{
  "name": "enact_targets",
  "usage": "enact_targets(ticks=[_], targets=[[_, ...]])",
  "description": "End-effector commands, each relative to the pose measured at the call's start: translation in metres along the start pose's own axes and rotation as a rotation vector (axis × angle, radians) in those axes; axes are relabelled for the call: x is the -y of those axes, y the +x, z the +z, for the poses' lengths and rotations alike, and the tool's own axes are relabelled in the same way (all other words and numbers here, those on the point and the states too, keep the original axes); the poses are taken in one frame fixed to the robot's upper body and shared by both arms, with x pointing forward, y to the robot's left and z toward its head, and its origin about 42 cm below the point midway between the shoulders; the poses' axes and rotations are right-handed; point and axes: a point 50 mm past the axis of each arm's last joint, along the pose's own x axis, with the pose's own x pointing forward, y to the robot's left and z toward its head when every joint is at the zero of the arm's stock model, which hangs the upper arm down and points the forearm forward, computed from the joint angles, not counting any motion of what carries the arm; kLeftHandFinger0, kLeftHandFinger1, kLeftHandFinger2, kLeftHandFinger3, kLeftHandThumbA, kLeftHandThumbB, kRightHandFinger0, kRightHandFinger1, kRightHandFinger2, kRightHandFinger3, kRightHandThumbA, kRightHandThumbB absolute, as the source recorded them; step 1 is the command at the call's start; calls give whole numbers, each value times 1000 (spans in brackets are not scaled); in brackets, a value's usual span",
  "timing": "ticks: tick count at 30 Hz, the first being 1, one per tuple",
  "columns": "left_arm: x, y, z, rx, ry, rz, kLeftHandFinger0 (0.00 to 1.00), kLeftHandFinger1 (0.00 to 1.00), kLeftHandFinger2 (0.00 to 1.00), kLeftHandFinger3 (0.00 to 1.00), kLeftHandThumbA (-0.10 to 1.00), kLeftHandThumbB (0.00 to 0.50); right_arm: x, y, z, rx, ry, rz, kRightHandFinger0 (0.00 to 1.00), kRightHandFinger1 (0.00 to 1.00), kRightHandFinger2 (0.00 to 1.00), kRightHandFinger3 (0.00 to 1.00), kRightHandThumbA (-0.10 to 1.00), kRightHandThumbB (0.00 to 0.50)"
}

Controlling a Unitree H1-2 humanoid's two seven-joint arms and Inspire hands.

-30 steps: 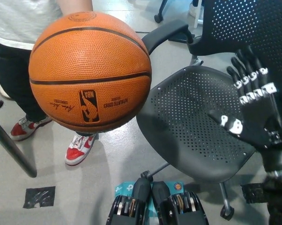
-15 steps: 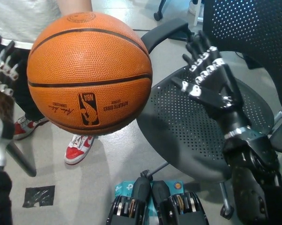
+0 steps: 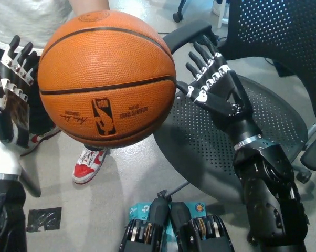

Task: The robot grabs the basketball from a person using both hands and then drops it on the black chair in the front

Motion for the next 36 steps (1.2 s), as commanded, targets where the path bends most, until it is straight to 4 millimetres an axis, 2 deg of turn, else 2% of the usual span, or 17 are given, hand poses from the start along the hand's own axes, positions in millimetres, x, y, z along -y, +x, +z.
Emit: enact_targets(ticks=[1, 3, 7, 11, 17, 22, 25, 28, 29, 31, 32, 35, 36], targets=[[7, 4, 3, 35, 0, -13, 1000, 1000, 1000, 1000, 1000, 146, -26, 7, 22, 100, 124, 155, 1000, 1000, 1000, 1000, 1000, 418], [7, 1, 1, 22, -16, -9, 1000, 1000, 1000, 1000, 1000, 150, -31, 3, 26, 111, 171, 192, 1000, 1000, 1000, 1000, 1000, 450], [9, -1, -2, 25, -13, -21, 1000, 1000, 1000, 1000, 1000, 131, -40, -10, 39, 141, 247, 240, 1000, 1000, 1000, 1000, 1000, 469], [9, 0, -3, 30, -3, -21, 1000, 1000, 1000, 1000, 1000, 138, -48, -17, 51, 167, 275, 262, 1000, 1000, 1000, 1000, 1000, 469], [10, 0, -3, 25, -3, -19, 1000, 1000, 1000, 1000, 1000, 142, -49, -19, 55, 165, 271, 270, 1000, 1000, 1000, 1000, 1000, 474], [16, -1, -5, 32, -26, -32, 1000, 1000, 1000, 1000, 1000, 141, -44, -17, 45, 139, 209, 261, 1000, 1000, 1000, 1000, 1000, 458], [19, -4, -5, 28, -20, -37, 1000, 1000, 1000, 1000, 1000, 139, -30, -13, 25, 90, 29, 153, 1000, 1000, 1000, 1000, 1000, 448], [19, -4, -5, 28, -19, -37, 1000, 1000, 1000, 1000, 1000, 138, -30, -13, 25, 92, 24, 153, 1000, 1000, 1000, 1000, 1000, 447], [19, -5, -5, 26, -18, -38, 1000, 1000, 1000, 1000, 1000, 144, -25, -9, 25, 131, -96, 108, 1000, 1000, 1000, 1000, 1000, 427], [19, -5, -5, 26, -23, -39, 1000, 1000, 1000, 1000, 1000, 146, -24, -9, 25, 140, -110, 109, 1000, 1000, 1000, 1000, 1000, 423], [19, -6, -5, 27, -18, -40, 1000, 1000, 1000, 1000, 1000, 133, -23, -7, 29, 161, -162, 93, 1000, 1000, 1000, 1000, 1000, 427], [19, -6, -5, 27, -18, -40, 1000, 1000, 1000, 1000, 1000, 132, -23, -6, 29, 166, -173, 90, 1000, 1000, 1000, 1000, 1000, 430], [19, -7, -5, 22, -23, -41, 1000, 1000, 1000, 1000, 1000, 146, -23, -6, 36, 198, -203, 75, 1000, 1000, 1000, 1000, 1000, 441]])
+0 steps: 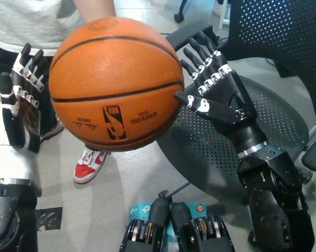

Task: The robot grabs the basketball from a person using both hands and then drops it on the black chair in the front

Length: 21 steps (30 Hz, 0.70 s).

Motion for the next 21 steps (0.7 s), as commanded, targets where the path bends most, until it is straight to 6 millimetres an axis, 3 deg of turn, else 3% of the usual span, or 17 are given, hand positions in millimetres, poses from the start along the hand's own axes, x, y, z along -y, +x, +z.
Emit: enact_targets(ticks=[1, 3, 11, 19, 21], targets=[[7, -1, 4, 20, -10, -39, 1000, 1000, 1000, 1000, 1000, 149, -8, 14, 30, 179, -185, -28, 1000, 1000, 1000, 1000, 1000, 445], [7, -2, 3, 24, -11, -44, 1000, 1000, 1000, 1000, 1000, 139, -7, 15, 41, 212, -239, -55, 1000, 1000, 1000, 1000, 1000, 442], [9, -4, 0, 19, -4, -46, 1000, 1000, 1000, 1000, 1000, 123, -5, 18, 49, 244, -270, -76, 1000, 1000, 1000, 1000, 1000, 438], [9, -7, -1, 6, 2, -55, 1000, 1000, 1000, 1000, 1000, 112, -8, 22, 53, 267, -213, -43, 1000, 1000, 1000, 1000, 1000, 441], [11, -9, -1, 6, 2, -49, 1000, 1000, 1000, 1000, 1000, 121, -11, 22, 47, 228, -130, -11, 1000, 1000, 1000, 1000, 1000, 451]])
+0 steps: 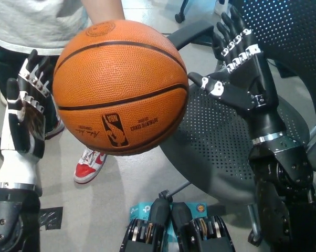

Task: The robot grabs the basketball from a person using both hands and then drops it on the black chair in the front

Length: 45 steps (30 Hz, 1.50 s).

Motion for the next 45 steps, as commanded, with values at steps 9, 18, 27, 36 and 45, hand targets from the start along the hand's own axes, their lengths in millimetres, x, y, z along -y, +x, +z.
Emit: enact_targets(ticks=[9, 18, 27, 36, 45], targets=[[7, -1, 5, 23, 7, -52, 1000, 1000, 1000, 1000, 1000, 119, -20, 14, 13, 72, 125, 81, 1000, 1000, 1000, 1000, 1000, 433], [11, -3, 2, 24, 1, -43, 1000, 1000, 1000, 1000, 1000, 144, -16, 17, -16, -43, 202, 86, 1000, 1000, 1000, 1000, 1000, 425], [27, 0, -13, 32, 144, -95, 1000, 1000, 1000, 1000, 1000, 148, -21, 19, -47, -118, 218, 75, 1000, 1000, 1000, 1000, 1000, 399], [60, 10, -51, -5, 376, -191, 1000, 1000, 1000, 1000, 1000, 160, -38, 17, -83, -217, 314, 79, 1000, 1000, 1000, 1000, 1000, 396], [107, 29, -71, -76, 291, -191, 1000, 1000, 1000, 1000, 1000, 232, -67, 19, -94, -191, 326, 99, 1000, 1000, 1000, 1000, 1000, 385]])
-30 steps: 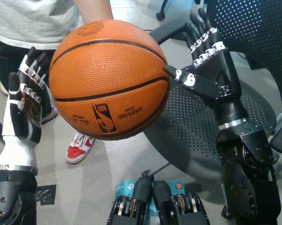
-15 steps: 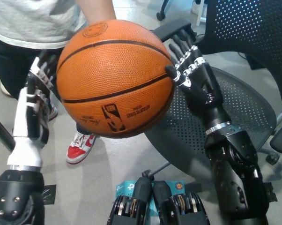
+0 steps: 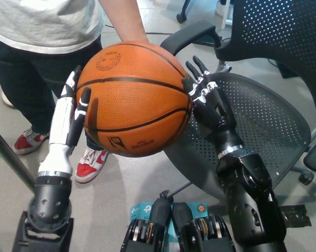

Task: The robot grabs the basketball from a person using both hands and then drops it on the black chair in the front

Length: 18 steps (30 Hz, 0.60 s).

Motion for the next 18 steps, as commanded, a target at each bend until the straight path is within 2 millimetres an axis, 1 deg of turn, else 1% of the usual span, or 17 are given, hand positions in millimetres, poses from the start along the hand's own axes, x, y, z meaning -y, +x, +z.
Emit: enact_targets(ticks=[1, 2, 3, 4, 6, 7, 8, 10, 12, 17, 18], targets=[[66, 7, 29, 48, -86, -173, 1000, 1000, 1000, 1000, 1000, 231, -66, 24, 3, 85, -5, 179, 1000, 1000, 1000, 1000, 1000, 371], [73, 8, 32, 47, -114, -178, 1000, 1000, 1000, 1000, 1000, 235, -68, 23, 0, 83, -61, 173, 1000, 1000, 1000, 1000, 1000, 375], [77, 9, 35, 39, -138, -183, 1000, 1000, 1000, 1000, 1000, 242, -69, 23, -2, 82, -72, 168, 1000, 1000, 1000, 1000, 1000, 386], [80, 11, 37, 32, -164, -184, 1000, 1000, 1000, 1000, 1000, 239, -70, 23, -5, 87, -82, 168, 1000, 1000, 1000, 1000, 1000, 378], [87, 12, 41, 30, -172, -189, 1000, 1000, 1000, 1000, 1000, 207, -73, 22, -9, 99, -123, 158, 1000, 1000, 1000, 1000, 1000, 331], [90, 13, 42, 31, -172, -186, 1000, 1000, 1000, 1000, 1000, 202, -73, 22, -11, 114, -144, 148, 1000, 1000, 1000, 1000, 1000, 322], [93, 13, 44, 28, -166, -185, 1000, 1000, 1000, 1000, 1000, 184, -75, 22, -13, 126, -164, 131, 1000, 1000, 1000, 1000, 1000, 296], [97, 13, 45, 16, -153, -177, 1000, 1000, 1000, 1000, 1000, 186, -78, 21, -15, 113, -174, 126, 1000, 1000, 1000, 1000, 1000, 291], [100, 14, 46, 13, -164, -170, 1000, 1000, 1000, 1000, 1000, 168, -80, 23, -16, 110, -182, 115, 1000, 1000, 1000, 1000, 1000, 276], [99, 15, 48, 1, -196, -163, 1000, 1000, 1000, 1000, 1000, 185, -82, 24, -12, 95, -196, 134, 1000, 1000, 1000, 1000, 1000, 263], [99, 15, 48, -8, -212, -151, 1000, 1000, 1000, 1000, 1000, 188, -83, 24, -11, 95, -201, 134, 1000, 1000, 1000, 1000, 1000, 253]])
